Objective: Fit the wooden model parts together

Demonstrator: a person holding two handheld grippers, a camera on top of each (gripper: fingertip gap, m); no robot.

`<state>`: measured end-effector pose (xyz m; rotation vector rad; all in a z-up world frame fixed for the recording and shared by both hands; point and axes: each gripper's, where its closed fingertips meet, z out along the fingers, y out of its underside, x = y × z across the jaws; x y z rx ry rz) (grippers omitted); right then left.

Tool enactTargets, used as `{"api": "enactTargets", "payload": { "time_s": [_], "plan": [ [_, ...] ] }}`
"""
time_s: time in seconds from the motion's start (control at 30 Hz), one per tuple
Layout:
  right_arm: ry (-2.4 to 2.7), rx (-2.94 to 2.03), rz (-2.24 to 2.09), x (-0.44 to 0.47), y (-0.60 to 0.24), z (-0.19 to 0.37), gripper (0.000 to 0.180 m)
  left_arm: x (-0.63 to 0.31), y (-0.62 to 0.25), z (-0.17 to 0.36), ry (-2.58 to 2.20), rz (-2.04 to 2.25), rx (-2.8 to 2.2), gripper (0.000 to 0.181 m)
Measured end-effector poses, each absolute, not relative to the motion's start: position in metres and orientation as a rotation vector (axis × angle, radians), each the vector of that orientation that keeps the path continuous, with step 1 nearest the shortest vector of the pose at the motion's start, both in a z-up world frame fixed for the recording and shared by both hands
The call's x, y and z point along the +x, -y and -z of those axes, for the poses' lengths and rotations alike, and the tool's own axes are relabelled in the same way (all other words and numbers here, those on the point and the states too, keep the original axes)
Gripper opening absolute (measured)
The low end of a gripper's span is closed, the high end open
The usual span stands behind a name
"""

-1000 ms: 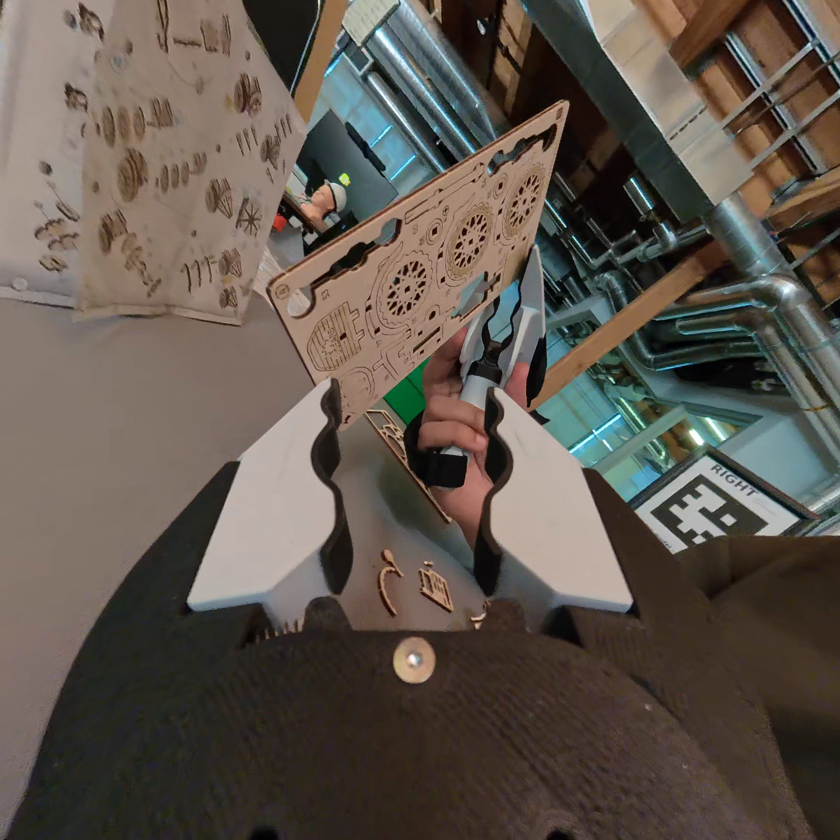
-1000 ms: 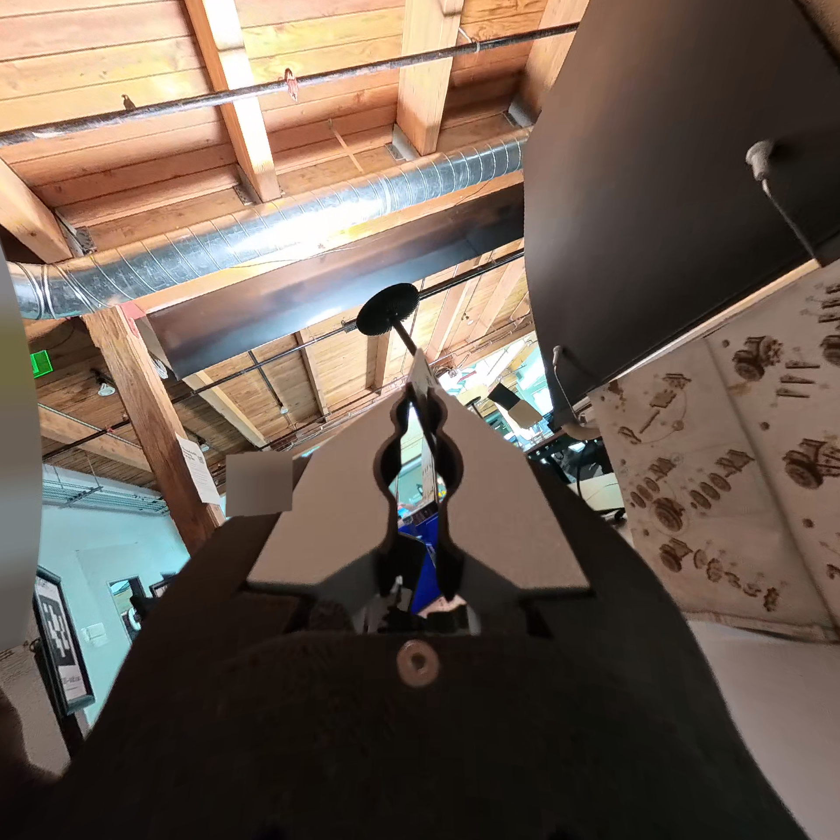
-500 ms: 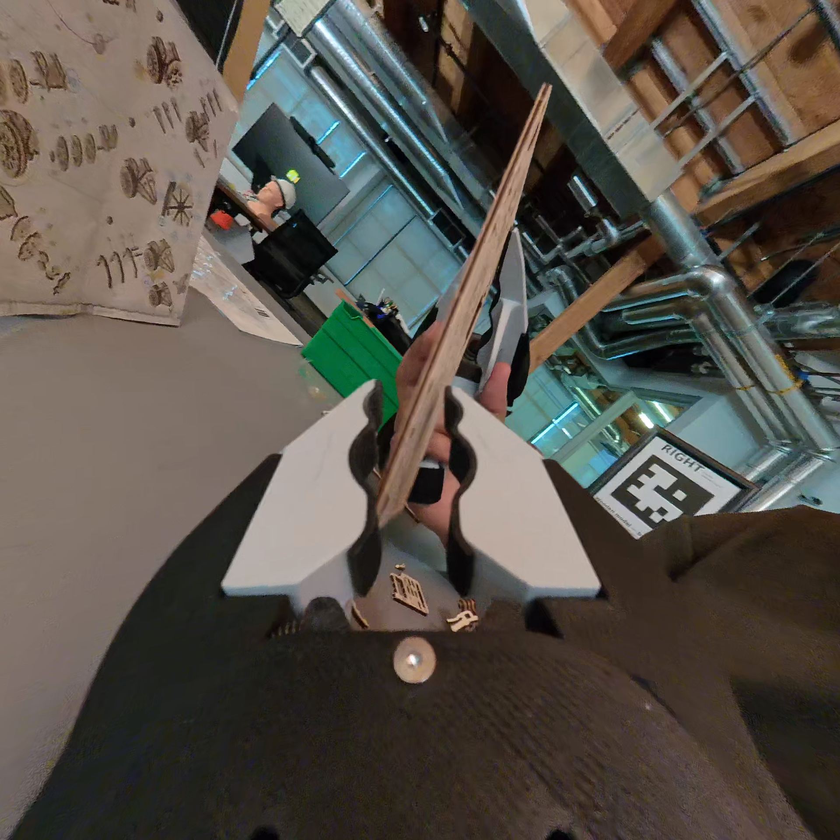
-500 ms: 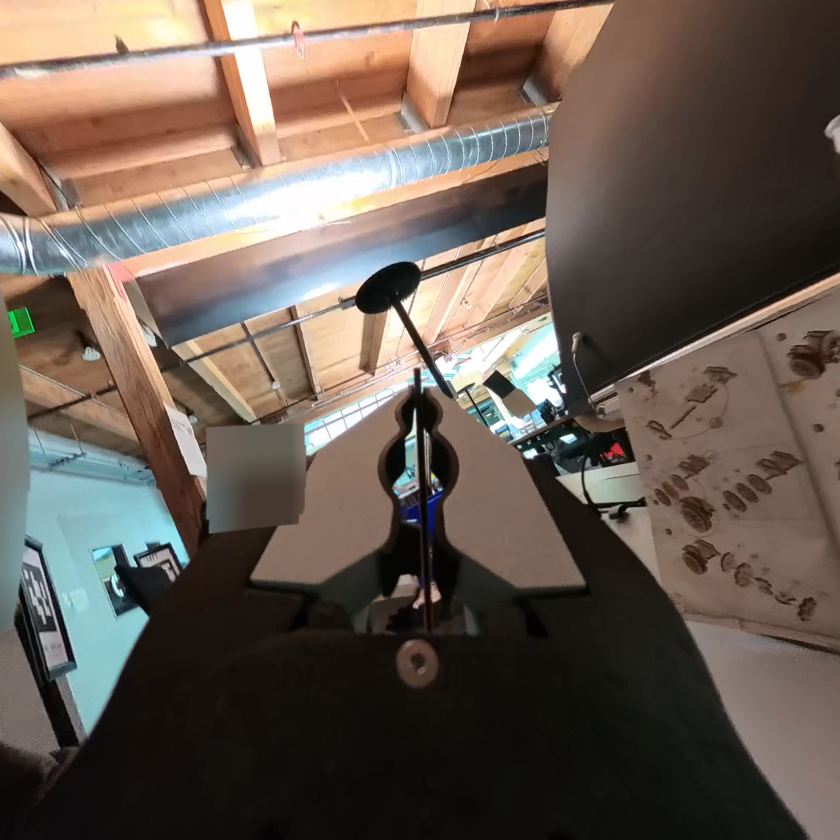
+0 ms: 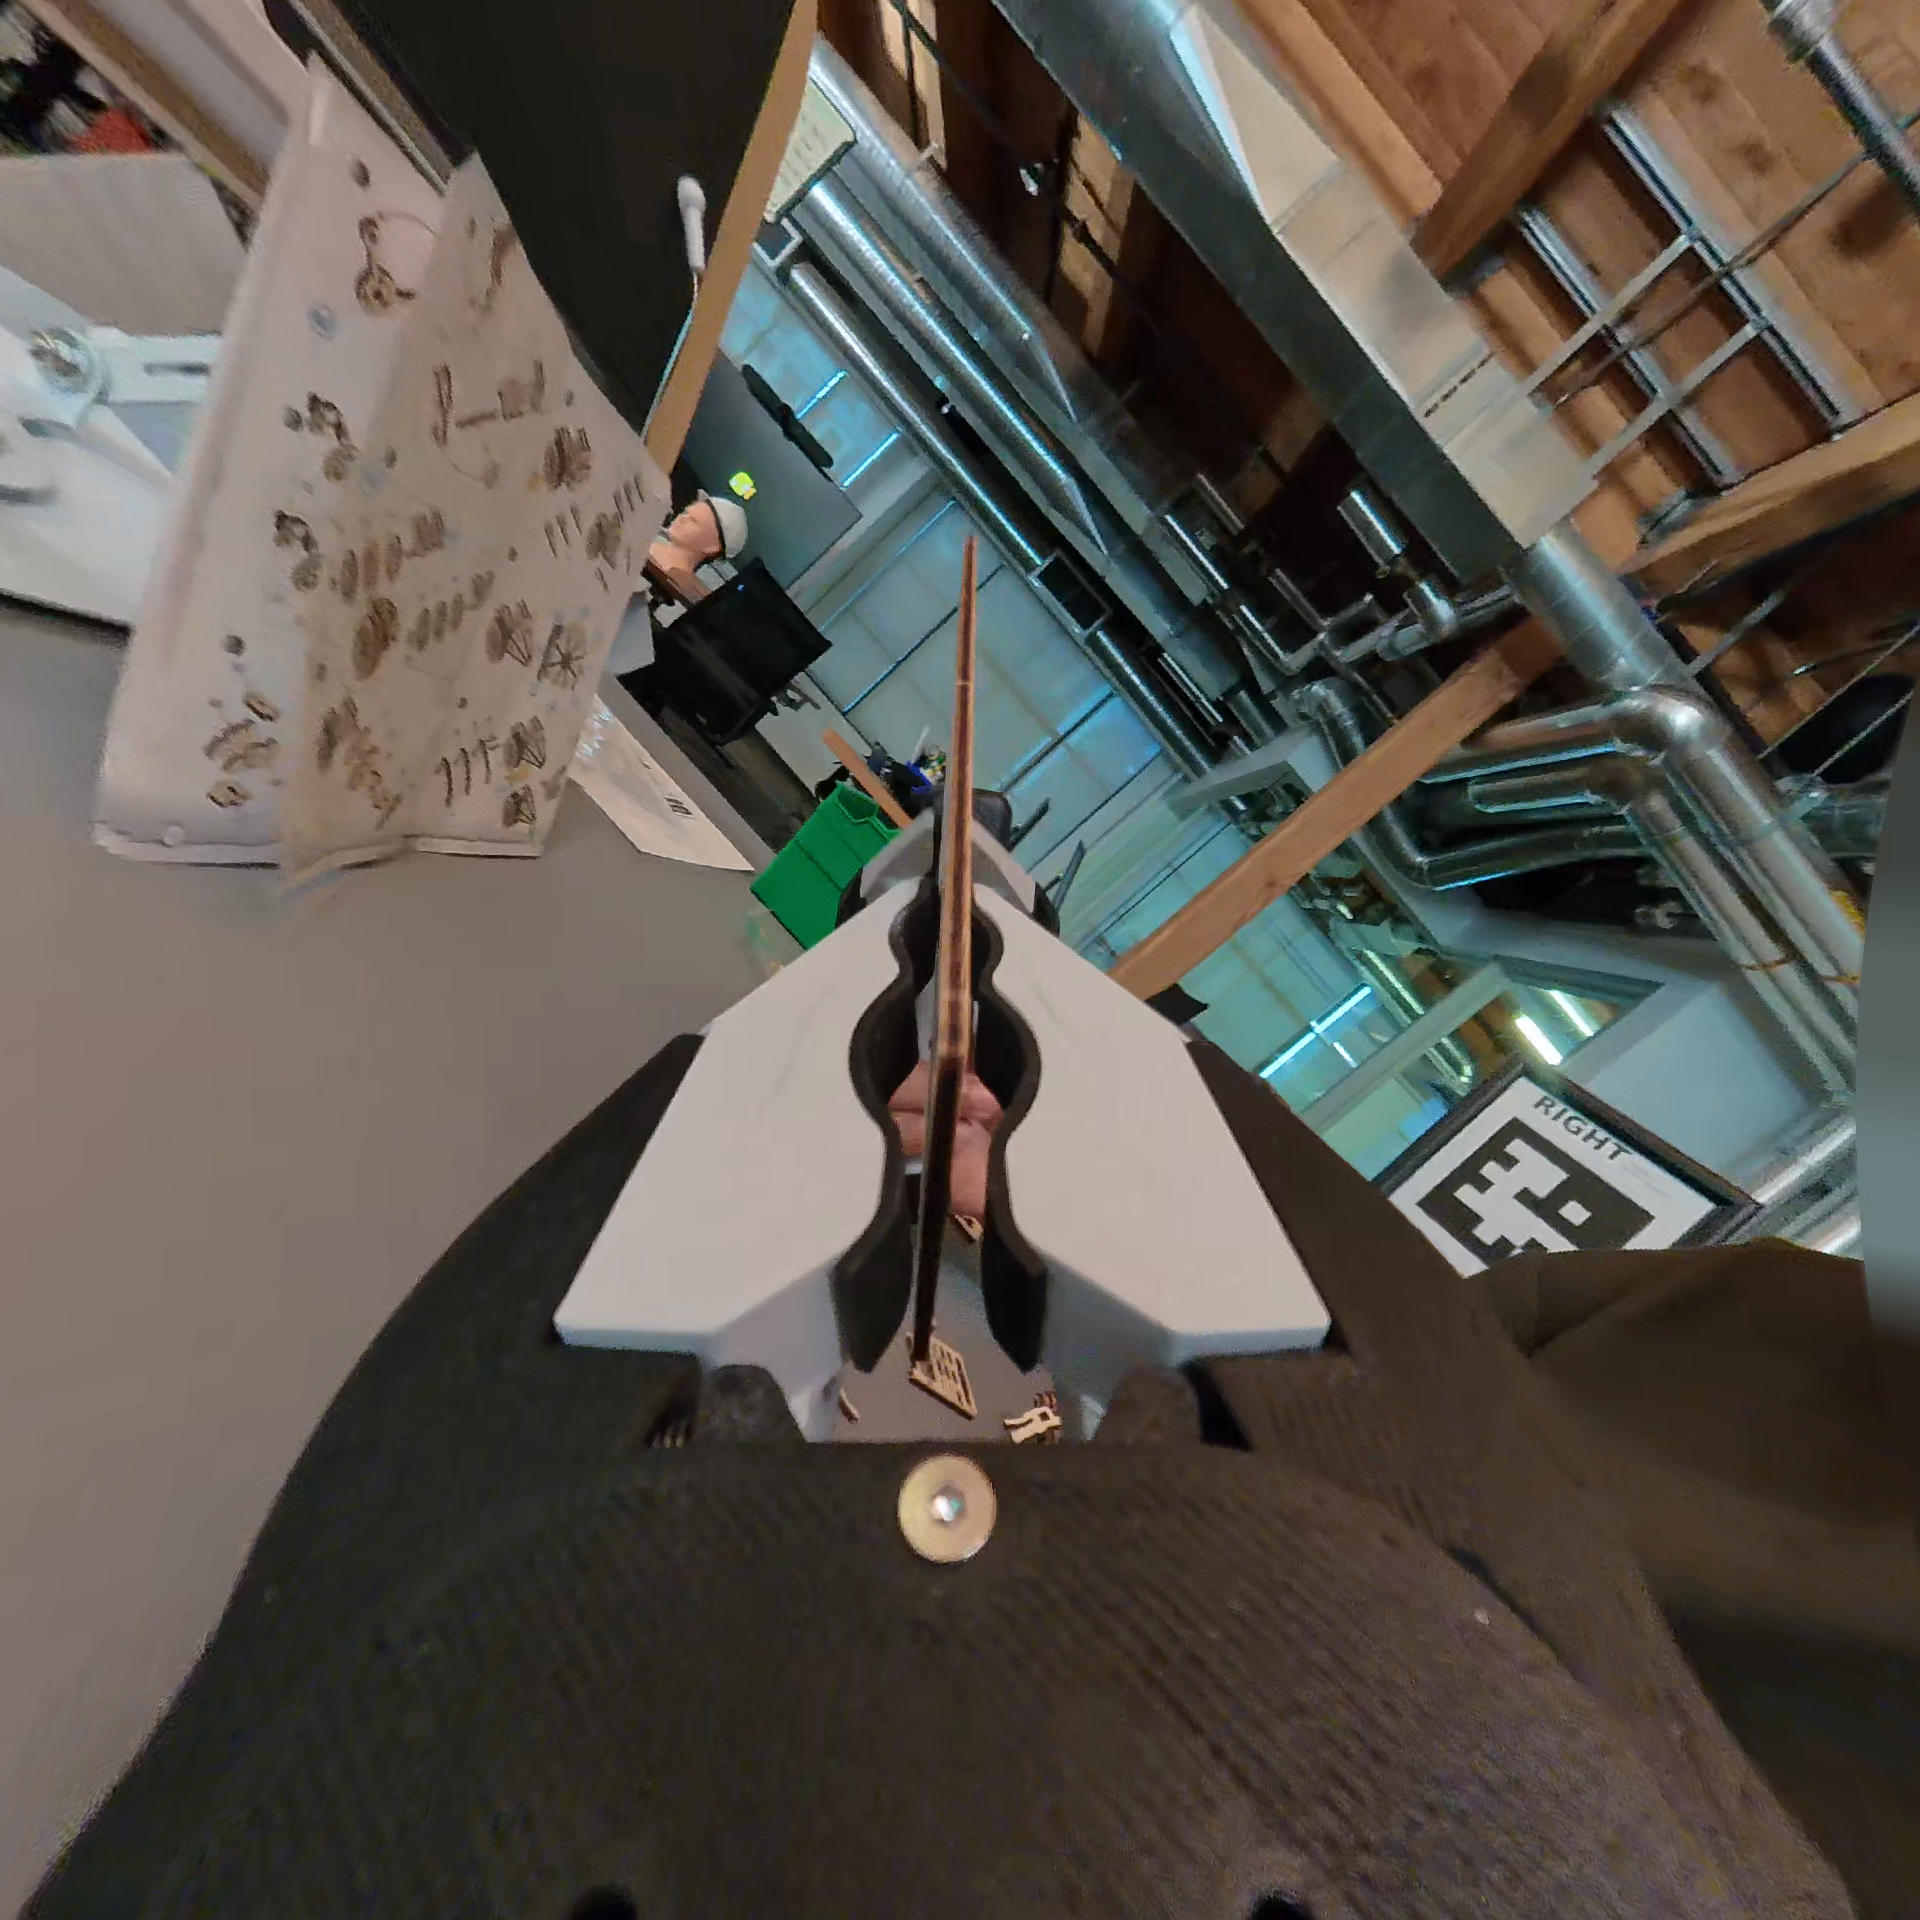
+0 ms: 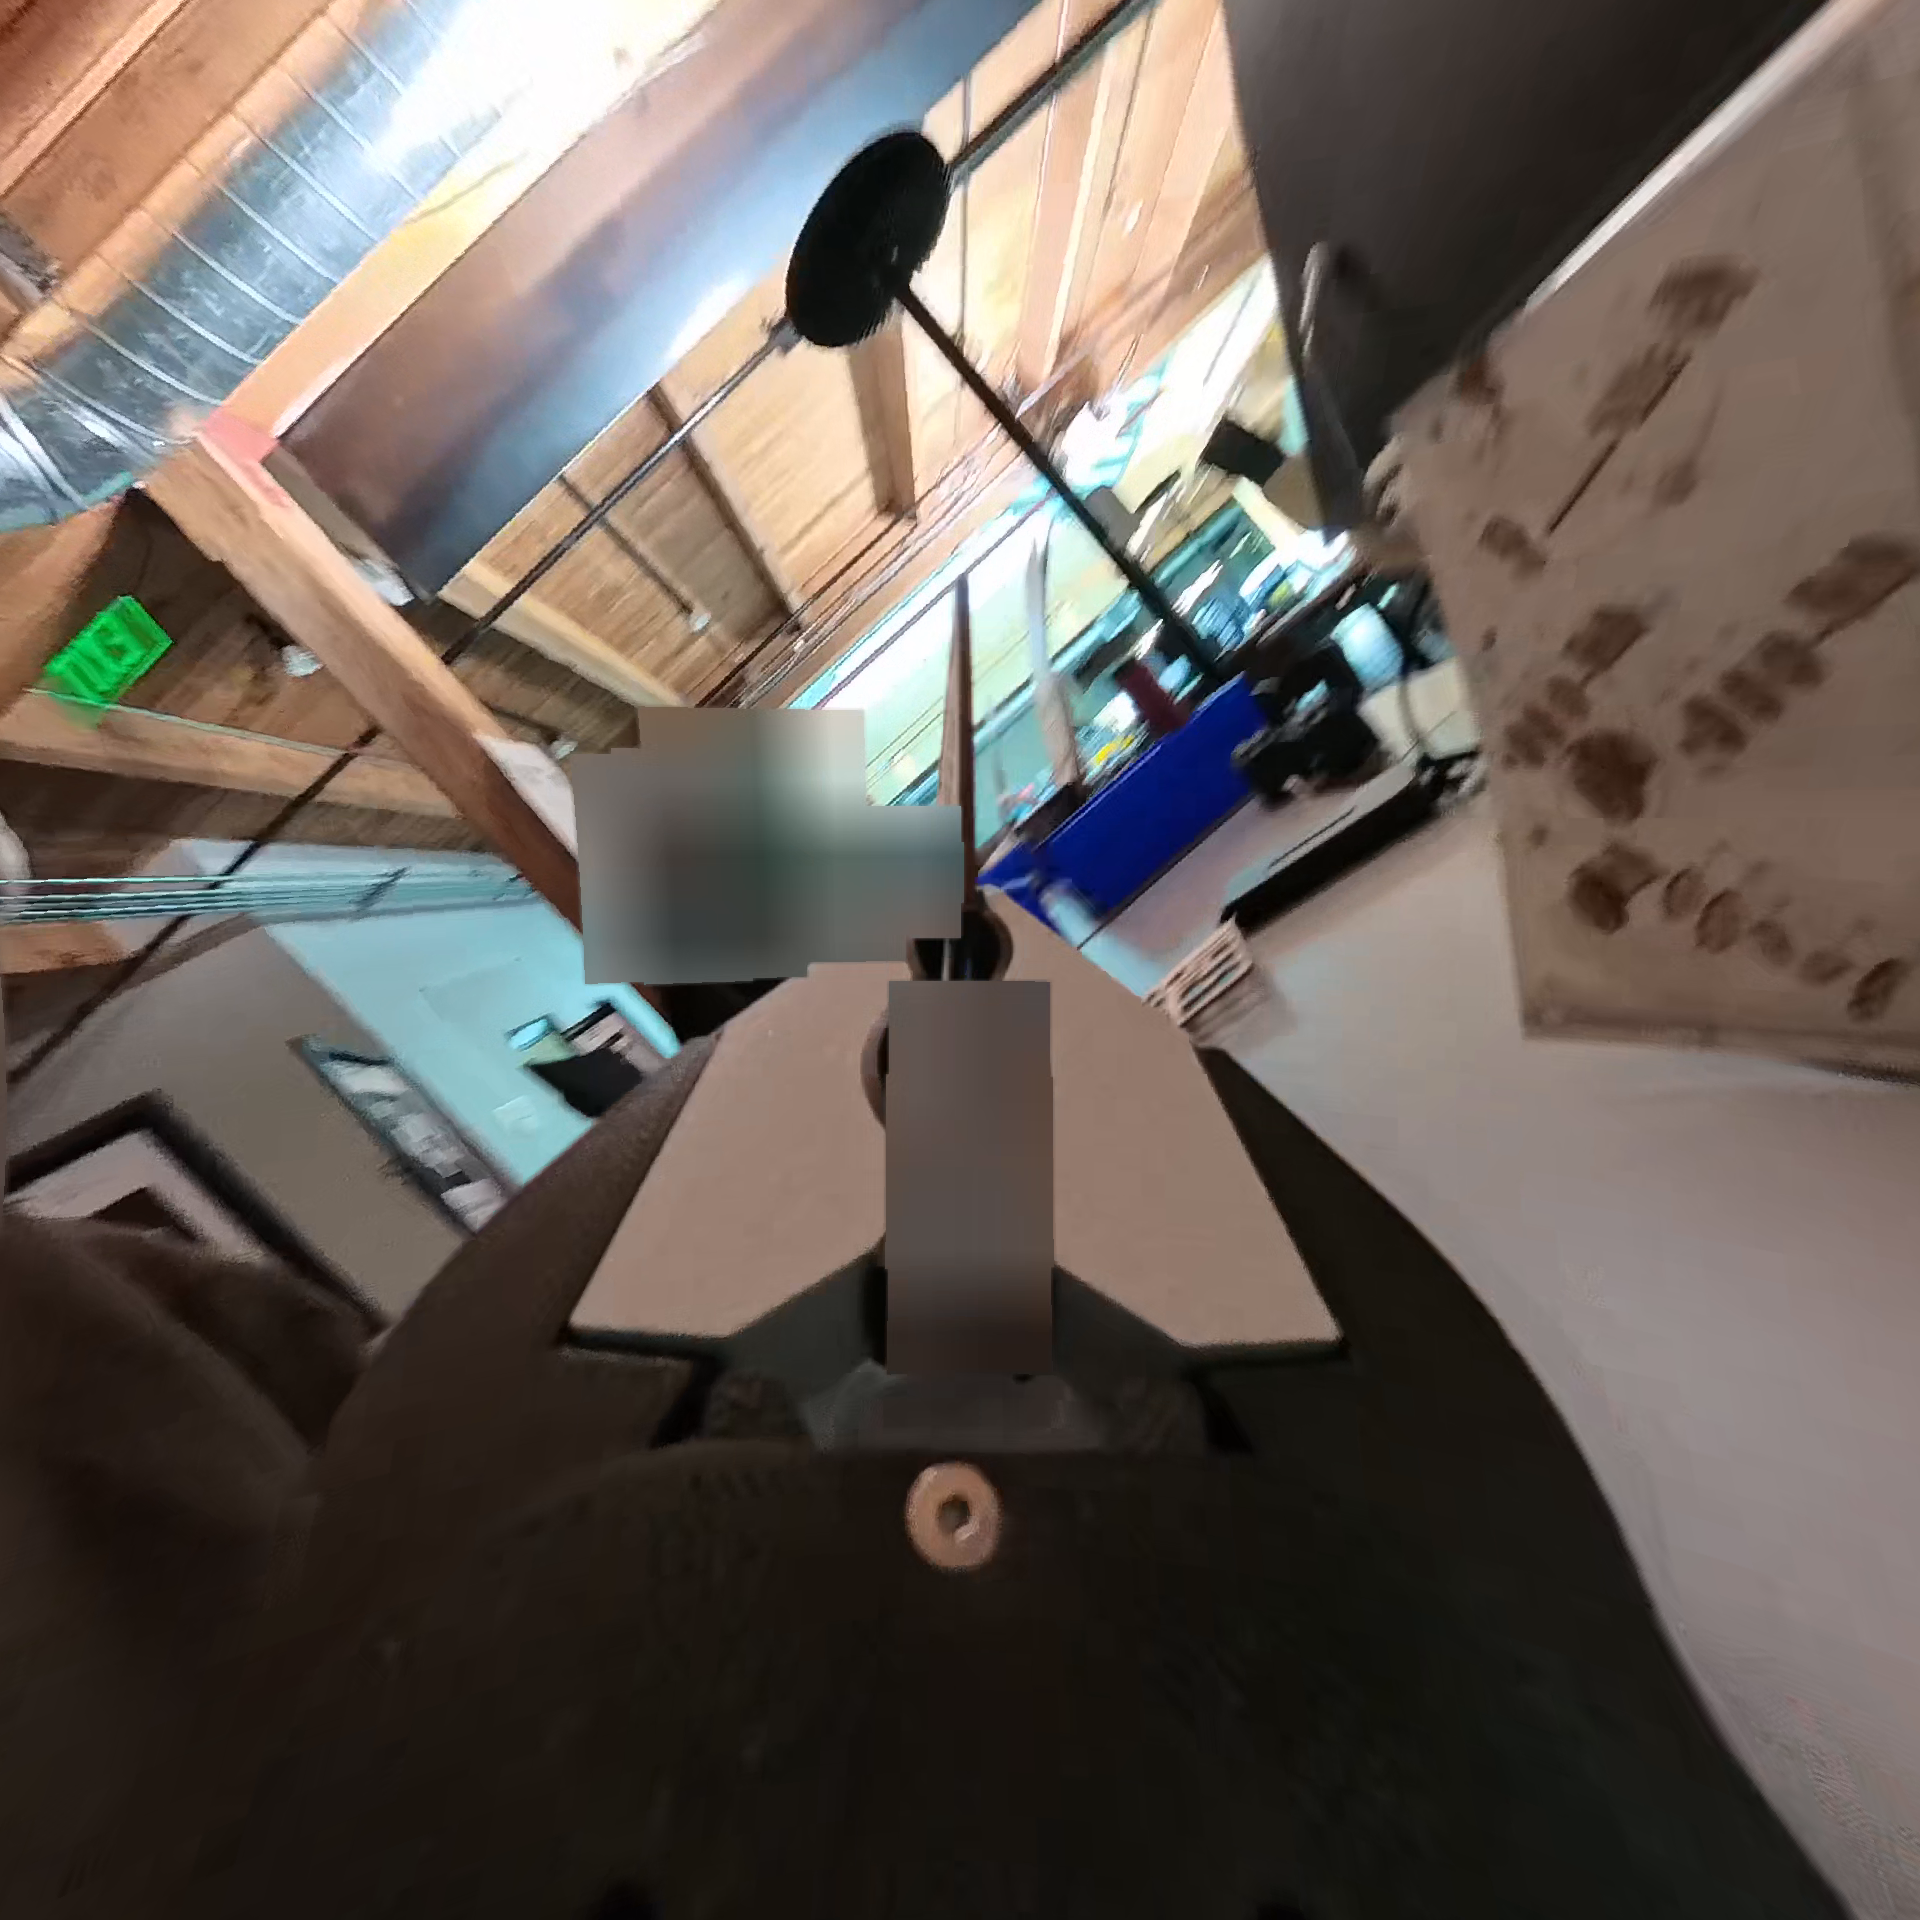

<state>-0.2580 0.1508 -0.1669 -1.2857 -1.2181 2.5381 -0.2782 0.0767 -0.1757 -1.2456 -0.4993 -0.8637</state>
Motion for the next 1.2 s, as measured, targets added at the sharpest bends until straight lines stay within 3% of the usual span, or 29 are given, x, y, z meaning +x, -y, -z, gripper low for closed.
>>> {"api": "enactTargets", "payload": {
  "time_s": [0.3, 0.43, 0.53, 0.73, 0.83, 0.93, 1.07, 1.2],
  "plan": [
    [2.02, -1.359, -2.409, -0.23, -0.081, 0.227, 0.003, -0.289, -0.065, 0.165, 0.512, 0.829, -1.259, 0.0],
    [2.071, -1.337, -2.369, -0.23, -0.07, 0.228, 0.039, -0.28, -0.068, 0.166, 0.483, 0.861, -1.29, 0.0],
    [1.913, -1.269, -2.478, -0.234, -0.081, 0.208, 0.036, -0.278, -0.071, 0.168, 0.482, 0.862, -1.318, 0.0],
    [1.923, -1.207, -2.392, -0.233, -0.089, 0.205, 0.003, -0.284, -0.072, 0.167, 0.529, 0.867, -1.255, 0.0],
    [1.81, -1.206, -2.405, -0.24, -0.093, 0.198, 0.002, -0.294, -0.071, 0.167, 0.589, 0.833, -1.183, 0.035],
    [1.622, -1.223, -2.499, -0.246, -0.106, 0.184, 0.001, -0.289, -0.076, 0.174, 0.59, 0.843, -1.196, 0.045],
    [1.439, -1.26, -2.574, -0.252, -0.123, 0.177, 0.001, -0.272, -0.091, 0.187, 0.574, 0.915, -1.221, 0.049],
    [1.443, -1.321, -2.529, -0.256, -0.127, 0.185, 0.002, -0.252, -0.105, 0.197, 0.534, 0.985, -1.24, 0.032]
  ]
}}
